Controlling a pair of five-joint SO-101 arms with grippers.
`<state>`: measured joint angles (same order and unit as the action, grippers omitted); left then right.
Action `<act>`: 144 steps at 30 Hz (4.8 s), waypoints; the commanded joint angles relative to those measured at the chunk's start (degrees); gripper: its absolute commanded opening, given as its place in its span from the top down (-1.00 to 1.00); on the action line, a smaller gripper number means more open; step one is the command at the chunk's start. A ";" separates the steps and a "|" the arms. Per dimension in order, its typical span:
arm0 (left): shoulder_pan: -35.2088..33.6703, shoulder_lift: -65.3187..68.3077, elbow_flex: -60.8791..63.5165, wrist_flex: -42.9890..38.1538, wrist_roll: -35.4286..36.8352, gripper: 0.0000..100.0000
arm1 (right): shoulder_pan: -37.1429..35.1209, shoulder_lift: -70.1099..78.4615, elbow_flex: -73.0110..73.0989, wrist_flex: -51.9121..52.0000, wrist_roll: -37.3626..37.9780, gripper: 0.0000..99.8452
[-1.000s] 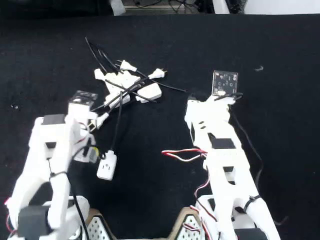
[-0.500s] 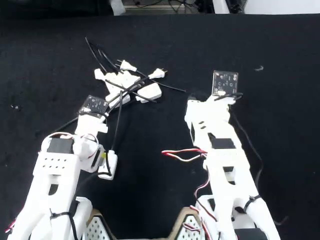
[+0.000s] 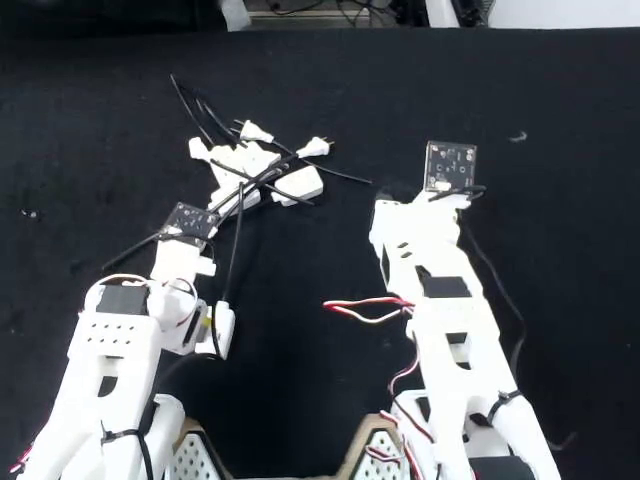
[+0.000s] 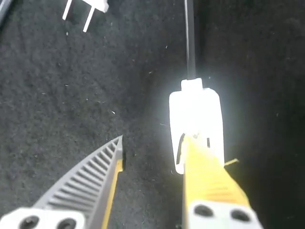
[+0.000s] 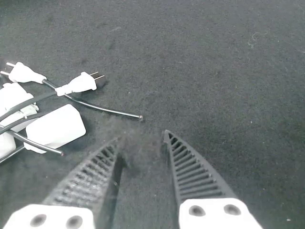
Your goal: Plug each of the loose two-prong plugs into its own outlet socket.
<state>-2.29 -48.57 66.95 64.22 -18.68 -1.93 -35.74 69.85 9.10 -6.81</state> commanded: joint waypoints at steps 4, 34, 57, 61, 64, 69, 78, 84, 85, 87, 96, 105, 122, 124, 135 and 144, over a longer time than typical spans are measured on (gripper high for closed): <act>-1.89 1.23 0.57 -2.64 0.09 0.59 | -0.70 -0.13 -1.01 -1.32 -0.09 0.77; 15.69 11.52 -13.67 10.02 9.76 0.59 | -0.62 -0.13 -1.10 -1.32 -0.09 0.76; -5.76 11.52 -3.21 -9.41 -1.05 0.59 | -0.62 -0.13 -1.10 -1.32 -0.09 0.76; -6.81 11.43 -7.43 -6.77 -0.97 0.59 | -0.62 -0.13 -1.10 -1.32 -0.09 0.76; -6.90 11.43 -15.25 1.58 1.67 0.59 | -0.62 -0.13 -1.19 -1.32 -0.09 0.76; -4.35 11.43 -27.03 14.42 5.27 0.59 | -0.70 -0.13 -1.19 -1.32 -0.09 0.76; 15.43 11.69 -23.78 20.22 12.66 0.59 | -0.70 -0.13 -1.19 -1.32 -0.09 0.76; 17.10 11.96 -14.02 8.44 17.93 0.59 | -0.70 -0.13 -1.19 -1.32 -0.09 0.76; 17.10 11.96 -11.91 6.51 17.93 0.59 | -0.70 -0.13 -1.19 -1.32 -0.09 0.76; 17.01 11.52 -8.57 3.78 18.02 0.59 | -0.70 -0.13 -1.19 -1.32 -0.09 0.76; 5.32 11.52 -6.37 -0.88 17.32 0.60 | -0.70 -0.13 -1.19 -1.32 -0.09 0.76; -8.31 11.69 -4.62 -3.69 6.86 0.60 | -0.70 -0.13 -1.19 -1.32 -0.09 0.76; -14.20 12.04 -5.23 -6.24 2.55 0.71 | -0.70 -0.13 -1.19 -1.32 -0.09 0.76; -11.56 11.87 -5.14 -6.24 2.64 0.93 | -0.70 -0.13 -1.19 -1.32 -0.09 0.76; 9.89 11.52 -17.54 -6.68 24.26 0.94 | -0.70 -0.13 -1.10 -1.32 -0.09 0.76; 16.31 12.22 -12.97 -27.43 29.19 0.94 | -0.44 -0.13 -1.01 -1.32 -0.09 0.76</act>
<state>13.10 -36.00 48.92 51.21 9.54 -1.93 -35.74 69.85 9.10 -6.81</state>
